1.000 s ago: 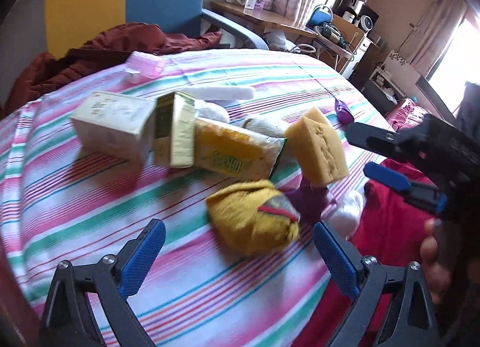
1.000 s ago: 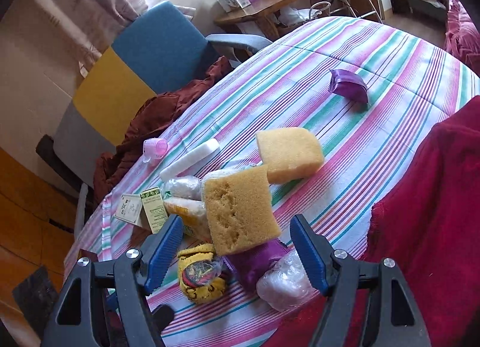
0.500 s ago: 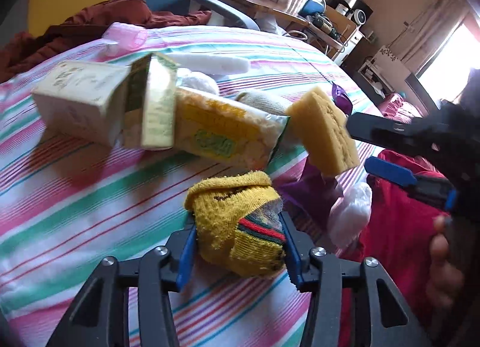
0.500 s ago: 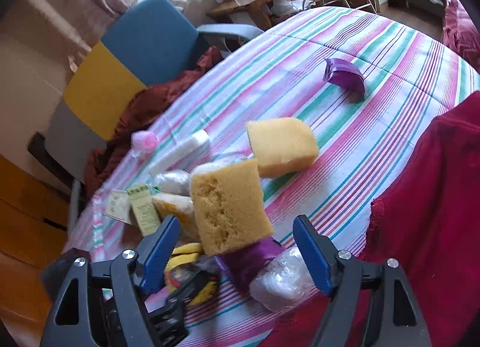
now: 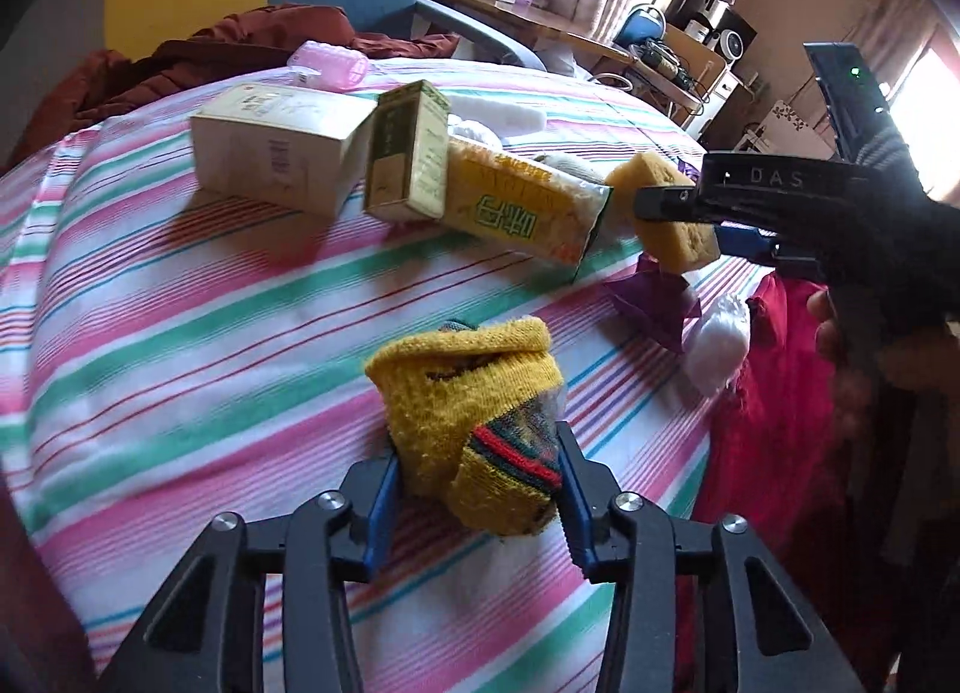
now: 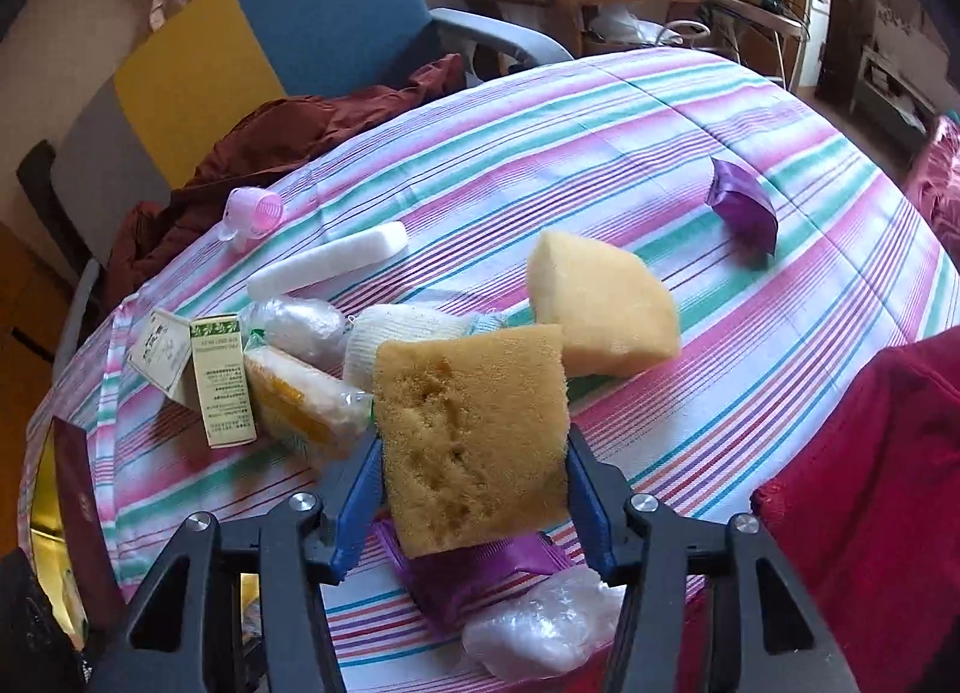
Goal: Organize objects
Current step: 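Grasp the yellow sock with the left gripper while the right grasps a yellow sponge, then carry sock and sponge to the gold tray and release both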
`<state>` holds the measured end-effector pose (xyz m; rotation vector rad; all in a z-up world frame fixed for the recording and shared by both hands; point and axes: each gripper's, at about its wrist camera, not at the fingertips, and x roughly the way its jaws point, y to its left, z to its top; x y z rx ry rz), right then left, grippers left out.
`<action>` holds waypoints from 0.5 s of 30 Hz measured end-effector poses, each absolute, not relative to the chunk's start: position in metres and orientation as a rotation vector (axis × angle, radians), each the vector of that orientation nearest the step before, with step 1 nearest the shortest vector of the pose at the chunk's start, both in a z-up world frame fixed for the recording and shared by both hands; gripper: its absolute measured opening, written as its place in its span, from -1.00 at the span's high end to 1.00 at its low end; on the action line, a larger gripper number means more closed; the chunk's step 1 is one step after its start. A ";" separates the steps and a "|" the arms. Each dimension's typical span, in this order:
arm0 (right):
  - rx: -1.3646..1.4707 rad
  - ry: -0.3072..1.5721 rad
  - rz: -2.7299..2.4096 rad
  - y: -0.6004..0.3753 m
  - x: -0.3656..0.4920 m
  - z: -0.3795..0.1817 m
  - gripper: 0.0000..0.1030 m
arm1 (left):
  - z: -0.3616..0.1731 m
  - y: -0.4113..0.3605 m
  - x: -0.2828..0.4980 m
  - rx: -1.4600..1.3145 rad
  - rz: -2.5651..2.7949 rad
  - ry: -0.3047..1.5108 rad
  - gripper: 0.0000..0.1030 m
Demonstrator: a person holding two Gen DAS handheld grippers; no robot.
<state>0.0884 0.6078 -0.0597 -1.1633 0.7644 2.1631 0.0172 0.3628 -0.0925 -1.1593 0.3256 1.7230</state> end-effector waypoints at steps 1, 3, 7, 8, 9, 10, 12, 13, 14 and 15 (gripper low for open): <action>-1.155 0.765 2.172 0.607 0.089 -0.058 -0.06 | -0.091 0.359 0.017 -1.154 1.736 0.331 0.16; -1.129 0.773 2.189 0.606 0.091 -0.054 -0.06 | -0.087 0.348 0.017 -1.145 1.755 0.331 0.20; -1.068 0.795 2.243 0.604 0.098 -0.044 -0.06 | -0.077 0.331 0.017 -1.129 1.792 0.313 0.21; -1.057 0.795 2.261 0.601 0.097 -0.041 -0.06 | -0.074 0.325 0.016 -1.123 1.802 0.303 0.22; -1.048 0.793 2.279 0.599 0.097 -0.039 -0.06 | -0.070 0.318 0.017 -1.117 1.811 0.295 0.23; -1.039 0.787 2.303 0.596 0.096 -0.036 -0.06 | -0.066 0.314 0.017 -1.108 1.821 0.287 0.24; -1.021 0.779 2.345 0.590 0.093 -0.032 -0.06 | -0.058 0.301 0.016 -1.095 1.833 0.258 0.24; -1.015 0.779 2.381 0.586 0.092 -0.029 -0.06 | -0.054 0.294 0.015 -1.089 1.838 0.242 0.24; -1.016 0.780 2.407 0.583 0.090 -0.027 -0.06 | -0.051 0.289 0.015 -1.084 1.845 0.228 0.24; -1.021 0.780 2.432 0.578 0.089 -0.026 -0.06 | -0.048 0.285 0.016 -1.082 1.851 0.217 0.24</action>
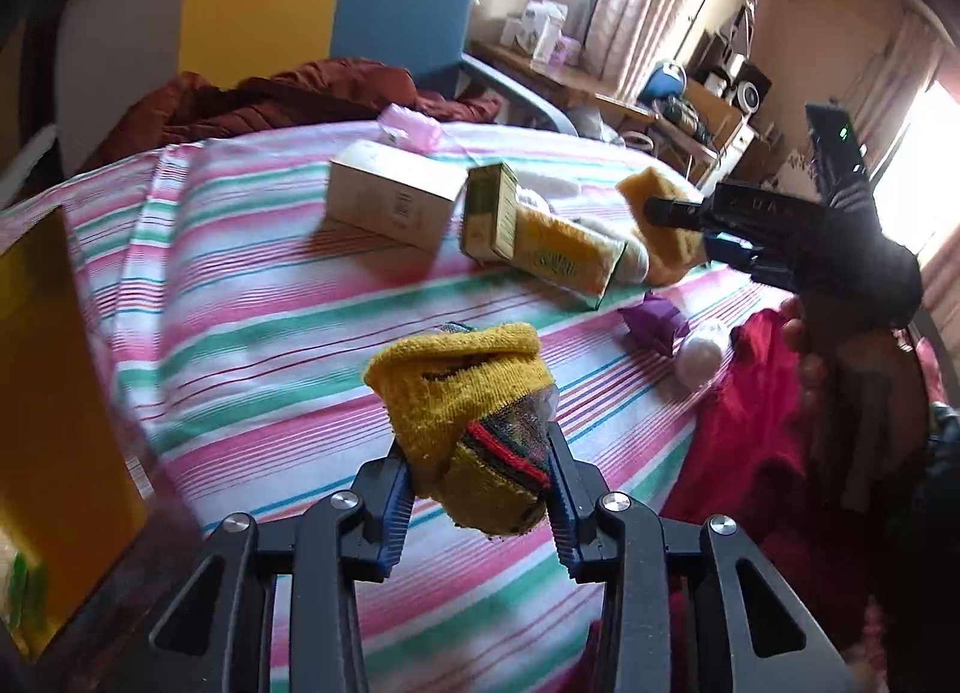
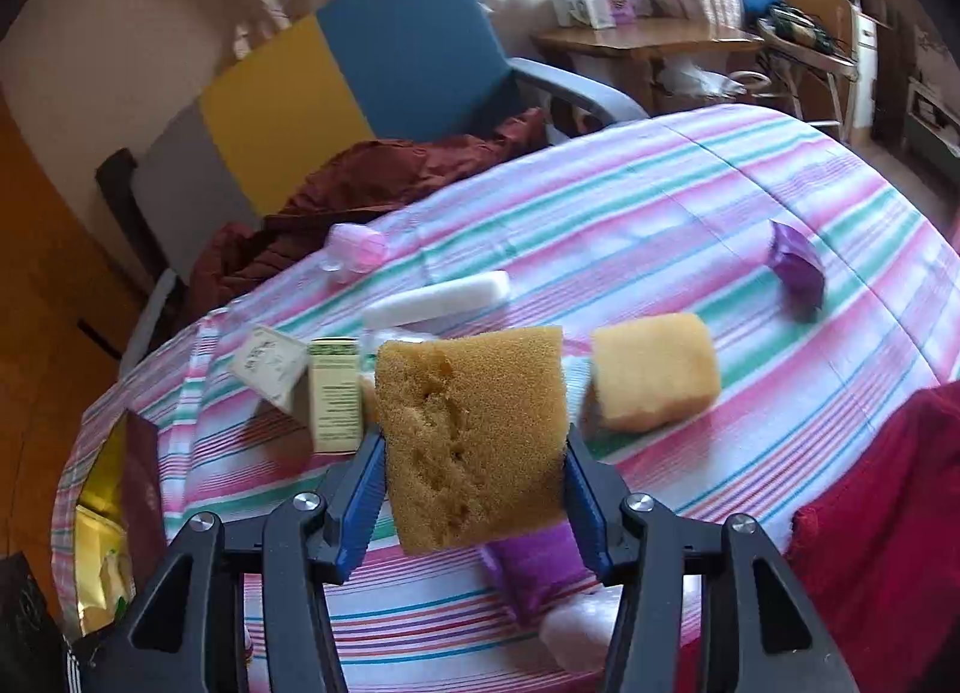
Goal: Organize objects
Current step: 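Carry sock and sponge to the gold tray and release both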
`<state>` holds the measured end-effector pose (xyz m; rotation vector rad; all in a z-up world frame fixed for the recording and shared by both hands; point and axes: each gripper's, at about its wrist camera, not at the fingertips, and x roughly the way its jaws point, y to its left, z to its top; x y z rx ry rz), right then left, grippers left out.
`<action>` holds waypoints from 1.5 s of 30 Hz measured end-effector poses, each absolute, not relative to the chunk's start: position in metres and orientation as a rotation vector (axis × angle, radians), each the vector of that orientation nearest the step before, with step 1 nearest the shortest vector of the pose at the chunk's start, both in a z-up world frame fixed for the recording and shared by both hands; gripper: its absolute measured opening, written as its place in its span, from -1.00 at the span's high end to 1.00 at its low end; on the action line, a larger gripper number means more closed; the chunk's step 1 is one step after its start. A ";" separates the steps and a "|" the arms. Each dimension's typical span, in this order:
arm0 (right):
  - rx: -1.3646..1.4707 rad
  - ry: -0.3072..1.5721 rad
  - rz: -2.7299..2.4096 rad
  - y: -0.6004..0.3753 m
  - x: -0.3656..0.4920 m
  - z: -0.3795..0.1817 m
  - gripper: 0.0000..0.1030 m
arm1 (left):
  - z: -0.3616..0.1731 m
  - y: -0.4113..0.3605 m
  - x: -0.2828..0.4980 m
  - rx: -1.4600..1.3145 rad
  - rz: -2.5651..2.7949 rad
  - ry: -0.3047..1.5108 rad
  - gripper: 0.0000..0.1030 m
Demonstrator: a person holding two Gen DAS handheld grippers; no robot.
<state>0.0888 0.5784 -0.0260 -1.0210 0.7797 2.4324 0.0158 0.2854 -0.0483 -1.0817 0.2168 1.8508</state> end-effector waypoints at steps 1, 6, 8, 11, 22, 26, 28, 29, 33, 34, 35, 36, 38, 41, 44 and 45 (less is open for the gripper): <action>-1.030 0.775 2.460 0.573 0.087 -0.025 -0.06 | -0.046 0.279 0.015 -1.081 1.857 0.204 0.24; -1.100 0.694 2.536 0.547 0.076 -0.021 -0.06 | -0.034 0.242 0.008 -1.082 1.904 0.139 0.24; -1.134 0.641 2.559 0.533 0.073 -0.019 -0.06 | -0.029 0.226 0.004 -1.080 1.931 0.109 0.24; -1.166 0.595 2.601 0.511 0.068 -0.013 -0.06 | -0.023 0.204 -0.001 -1.075 1.972 0.069 0.24; -1.259 0.477 2.881 0.391 0.028 0.017 -0.06 | 0.000 0.102 -0.022 -1.042 2.188 -0.092 0.23; -1.307 0.430 2.978 0.345 0.009 0.022 -0.06 | 0.002 0.057 -0.037 -1.045 2.313 -0.136 0.23; -1.340 0.406 3.022 0.321 -0.002 0.022 -0.06 | 0.000 0.040 -0.047 -1.057 2.367 -0.139 0.23; -1.358 0.392 3.037 0.311 -0.008 0.021 -0.06 | -0.001 0.030 -0.053 -1.067 2.394 -0.141 0.23; -1.460 0.319 3.079 0.266 -0.030 0.009 -0.06 | -0.011 0.006 -0.075 -1.120 2.477 -0.111 0.23; -1.496 0.297 3.083 0.254 -0.035 0.004 -0.06 | -0.014 0.001 -0.080 -1.135 2.490 -0.111 0.21; -1.531 0.283 3.081 0.245 -0.039 -0.002 -0.06 | -0.019 -0.004 -0.085 -1.155 2.493 -0.112 0.18; -1.564 0.273 3.074 0.237 -0.043 -0.008 -0.06 | -0.023 -0.007 -0.089 -1.174 2.497 -0.109 0.16; -1.650 0.256 3.054 0.219 -0.054 -0.025 -0.07 | -0.033 -0.013 -0.097 -1.228 2.524 -0.093 0.15; -1.760 0.212 3.030 0.197 -0.061 -0.045 -0.11 | -0.047 -0.022 -0.098 -1.295 2.524 -0.122 -0.02; -1.848 0.211 3.034 0.184 -0.060 -0.058 -0.15 | -0.053 -0.031 -0.094 -1.315 2.522 -0.182 -0.24; -1.858 0.212 3.041 0.181 -0.058 -0.060 -0.23 | -0.052 -0.034 -0.092 -1.309 2.530 -0.196 -0.28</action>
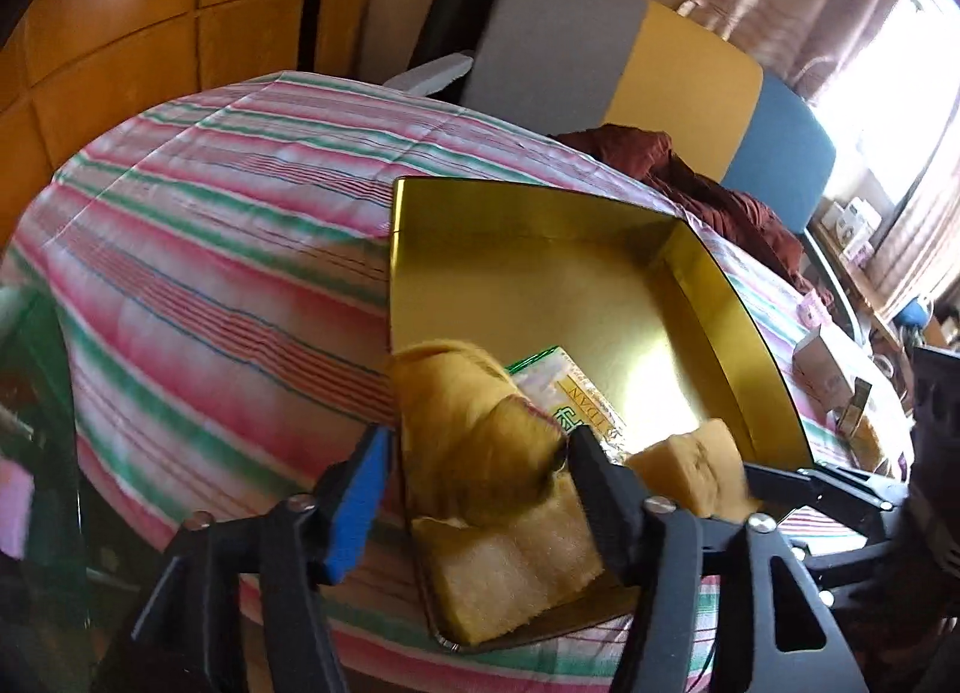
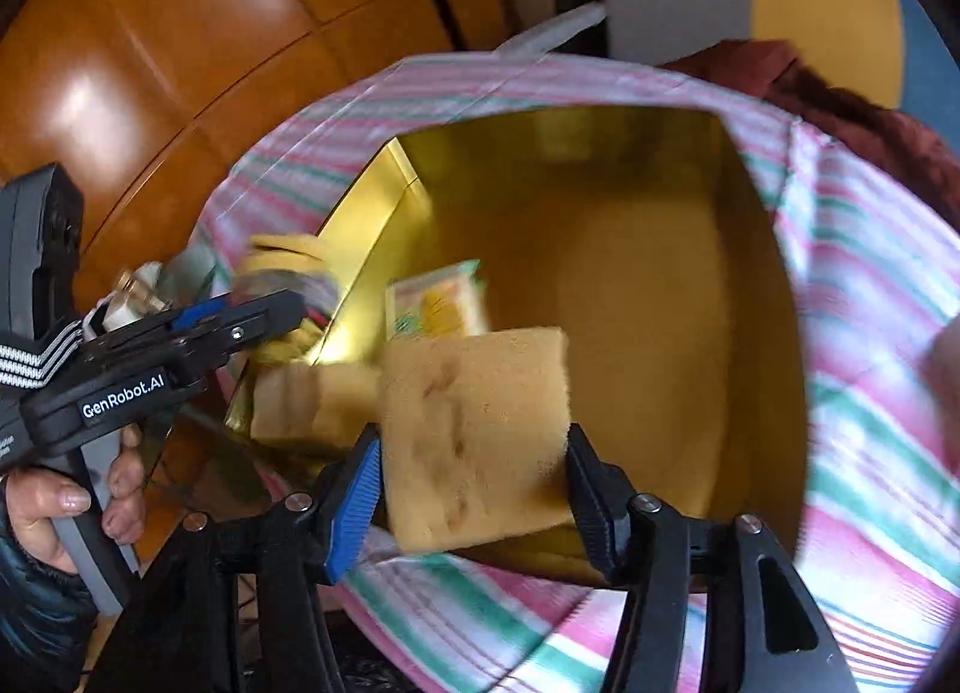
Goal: Organize objects
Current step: 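Carry sock and sponge to the gold tray and release both, then move both tools back to the remaining boxes on the table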
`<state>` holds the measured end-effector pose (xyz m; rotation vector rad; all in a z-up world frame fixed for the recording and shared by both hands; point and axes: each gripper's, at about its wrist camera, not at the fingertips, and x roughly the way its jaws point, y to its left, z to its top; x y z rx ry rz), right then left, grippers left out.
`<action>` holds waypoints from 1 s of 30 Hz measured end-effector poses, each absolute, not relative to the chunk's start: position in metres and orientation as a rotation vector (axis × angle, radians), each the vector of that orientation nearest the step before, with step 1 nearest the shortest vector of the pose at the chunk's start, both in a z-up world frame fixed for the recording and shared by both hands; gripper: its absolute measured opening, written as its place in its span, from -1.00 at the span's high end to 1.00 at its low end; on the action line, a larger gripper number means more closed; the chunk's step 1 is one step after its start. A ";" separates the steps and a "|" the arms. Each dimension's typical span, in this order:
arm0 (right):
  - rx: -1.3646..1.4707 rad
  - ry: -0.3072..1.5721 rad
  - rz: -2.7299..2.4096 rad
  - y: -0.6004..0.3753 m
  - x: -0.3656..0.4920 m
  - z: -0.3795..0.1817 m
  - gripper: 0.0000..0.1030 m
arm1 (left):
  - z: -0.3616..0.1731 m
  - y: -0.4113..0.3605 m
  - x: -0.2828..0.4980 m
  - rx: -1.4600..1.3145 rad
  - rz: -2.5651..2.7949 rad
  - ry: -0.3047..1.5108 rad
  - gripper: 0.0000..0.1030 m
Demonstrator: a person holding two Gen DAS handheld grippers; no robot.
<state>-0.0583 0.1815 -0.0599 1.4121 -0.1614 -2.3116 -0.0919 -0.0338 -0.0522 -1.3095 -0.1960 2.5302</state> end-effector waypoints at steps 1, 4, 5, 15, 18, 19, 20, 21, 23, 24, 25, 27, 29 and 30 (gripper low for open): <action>1.409 -0.167 -2.303 0.180 -0.057 -0.060 -0.27 | -0.051 -0.037 -0.089 -1.301 2.543 -0.215 -0.34; 1.394 -0.203 -2.303 0.184 -0.052 -0.057 -0.31 | -0.046 -0.046 -0.083 -1.267 2.569 -0.269 -0.36; 1.391 -0.211 -2.308 0.184 -0.052 -0.056 -0.32 | -0.043 -0.047 -0.081 -1.257 2.582 -0.272 -0.36; 1.341 -0.247 -2.484 0.209 -0.031 -0.030 -0.49 | -0.009 -0.020 -0.053 -1.112 2.686 -0.143 -0.69; 1.324 -0.253 -2.547 0.217 -0.026 -0.024 -0.51 | -0.006 -0.006 -0.047 -1.089 2.676 -0.095 -0.70; 1.317 -0.255 -2.564 0.221 -0.024 -0.022 -0.51 | -0.005 -0.001 -0.045 -1.086 2.670 -0.084 -0.70; 1.313 -0.252 -2.578 0.224 -0.022 -0.021 -0.53 | -0.004 0.003 -0.044 -1.082 2.666 -0.075 -0.70; 1.311 -0.246 -2.592 0.227 -0.020 -0.020 -0.53 | -0.003 0.007 -0.042 -1.079 2.661 -0.067 -0.71; 1.303 -0.236 -2.623 0.232 -0.016 -0.018 -0.54 | -0.001 0.015 -0.038 -1.067 2.649 -0.038 -0.71; 1.301 -0.235 -2.631 0.234 -0.015 -0.018 -0.54 | 0.000 0.019 -0.035 -1.061 2.647 -0.024 -0.72; 1.301 -0.237 -2.640 0.237 -0.014 -0.017 -0.54 | 0.001 0.023 -0.034 -1.055 2.643 -0.006 -0.72; 1.299 -0.240 -2.657 0.242 -0.011 -0.016 -0.54 | 0.002 0.029 -0.030 -1.047 2.633 0.019 -0.73; 1.300 -0.245 -2.675 0.248 -0.008 -0.016 -0.54 | 0.002 0.036 -0.027 -1.040 2.619 0.039 -0.73; 1.302 -0.248 -2.682 0.251 -0.007 -0.016 -0.55 | 0.003 0.039 -0.026 -1.038 2.612 0.046 -0.73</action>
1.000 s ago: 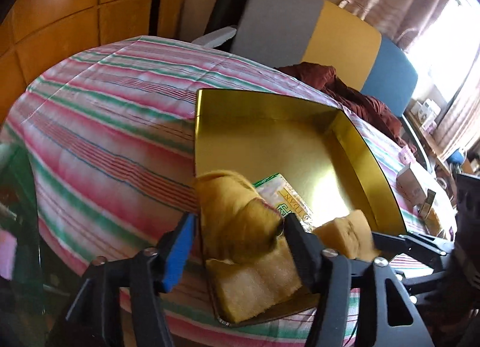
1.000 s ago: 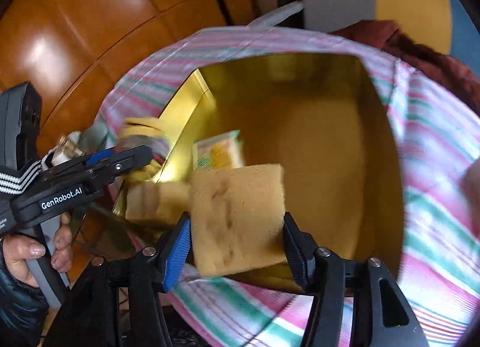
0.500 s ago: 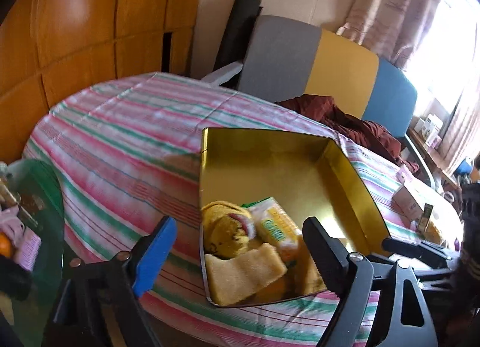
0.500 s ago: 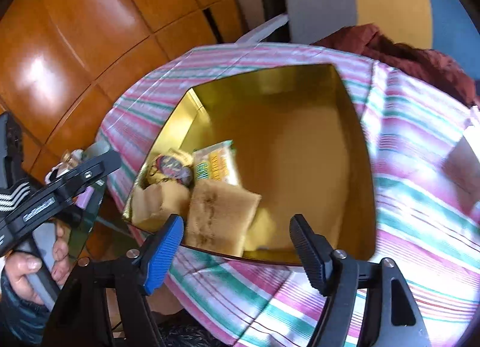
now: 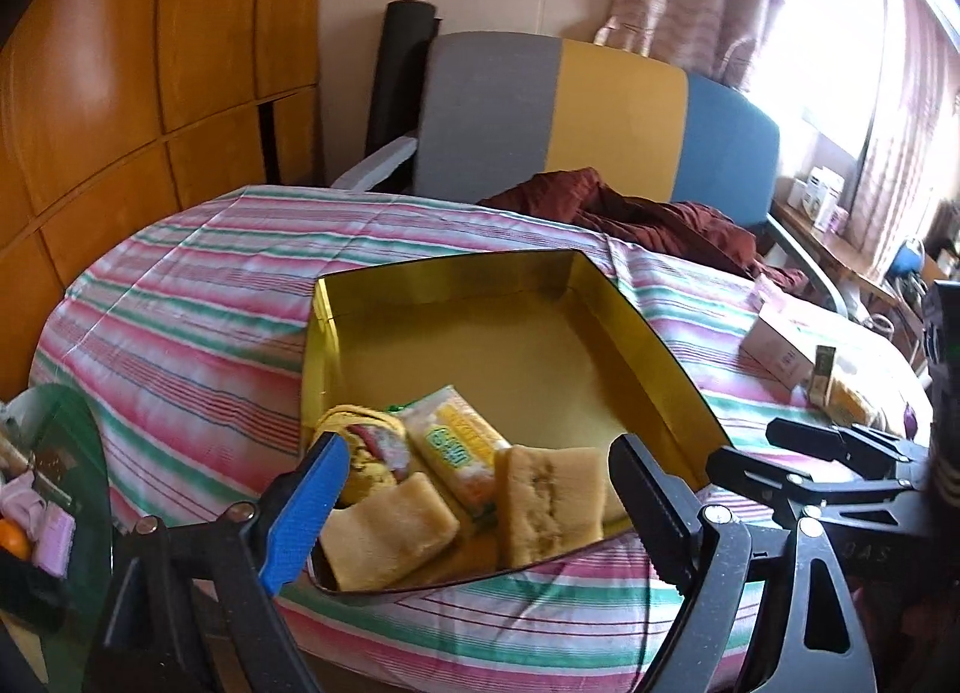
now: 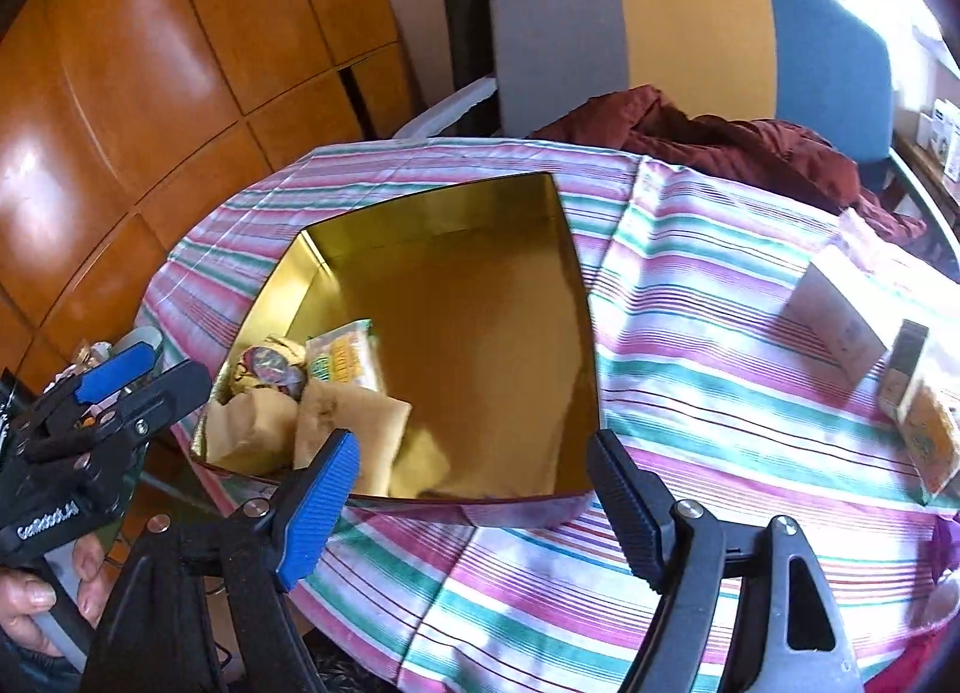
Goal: Organize objects
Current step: 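Move both tools back to the remaining boxes on the table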
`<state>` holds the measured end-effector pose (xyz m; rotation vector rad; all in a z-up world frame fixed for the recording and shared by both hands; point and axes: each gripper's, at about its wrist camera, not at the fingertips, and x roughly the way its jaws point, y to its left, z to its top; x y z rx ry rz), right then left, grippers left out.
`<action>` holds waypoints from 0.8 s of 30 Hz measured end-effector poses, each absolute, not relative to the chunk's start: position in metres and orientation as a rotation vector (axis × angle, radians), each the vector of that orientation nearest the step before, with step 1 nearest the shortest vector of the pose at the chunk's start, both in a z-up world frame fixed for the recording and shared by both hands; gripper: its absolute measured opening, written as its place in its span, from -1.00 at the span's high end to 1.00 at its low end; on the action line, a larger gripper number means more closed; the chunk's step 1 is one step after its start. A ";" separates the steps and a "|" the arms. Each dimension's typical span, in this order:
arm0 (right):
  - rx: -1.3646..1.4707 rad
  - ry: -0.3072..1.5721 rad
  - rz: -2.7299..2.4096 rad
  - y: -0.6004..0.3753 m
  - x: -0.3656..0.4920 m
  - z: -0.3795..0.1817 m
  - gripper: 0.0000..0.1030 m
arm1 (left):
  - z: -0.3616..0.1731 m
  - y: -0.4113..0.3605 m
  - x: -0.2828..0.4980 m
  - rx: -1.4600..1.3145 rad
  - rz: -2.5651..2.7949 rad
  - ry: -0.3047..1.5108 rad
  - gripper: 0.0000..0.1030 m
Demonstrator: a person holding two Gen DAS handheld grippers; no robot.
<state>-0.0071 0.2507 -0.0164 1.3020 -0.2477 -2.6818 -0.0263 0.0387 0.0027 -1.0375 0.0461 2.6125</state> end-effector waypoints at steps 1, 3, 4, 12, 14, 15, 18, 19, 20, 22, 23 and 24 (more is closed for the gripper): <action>1.306 -0.253 -2.691 0.254 -0.006 -0.016 -0.55 | 0.003 0.042 -0.025 -1.035 2.606 0.053 -0.73; 1.311 -0.266 -2.706 0.262 -0.004 -0.017 -0.55 | 0.003 0.048 -0.023 -1.034 2.592 0.070 -0.73; 1.314 -0.275 -2.715 0.266 -0.003 -0.017 -0.55 | 0.003 0.051 -0.022 -1.034 2.583 0.076 -0.73; 1.350 -0.346 -2.785 0.307 0.008 -0.021 -0.55 | 0.000 0.081 -0.017 -1.038 2.508 0.136 -0.73; 1.372 -0.364 -2.805 0.319 0.011 -0.023 -0.55 | -0.001 0.090 -0.016 -1.035 2.486 0.155 -0.73; 1.383 -0.376 -2.813 0.325 0.012 -0.025 -0.55 | -0.002 0.095 -0.015 -1.036 2.475 0.161 -0.73; 1.425 -0.413 -2.847 0.345 0.016 -0.029 -0.55 | -0.003 0.109 -0.014 -1.035 2.437 0.178 -0.73; 1.441 -0.431 -2.860 0.354 0.018 -0.030 -0.55 | -0.003 0.114 -0.014 -1.034 2.425 0.187 -0.73; 1.455 -0.448 -2.871 0.362 0.020 -0.030 -0.55 | -0.003 0.119 -0.014 -1.030 2.413 0.193 -0.73; 1.489 -0.483 -2.893 0.379 0.024 -0.032 -0.55 | -0.003 0.129 -0.013 -1.023 2.392 0.207 -0.73; 1.501 -0.500 -2.902 0.386 0.026 -0.033 -0.55 | -0.003 0.135 -0.013 -1.020 2.380 0.217 -0.73; 1.509 -0.522 -2.910 0.394 0.028 -0.033 -0.55 | -0.003 0.140 -0.013 -1.020 2.369 0.223 -0.73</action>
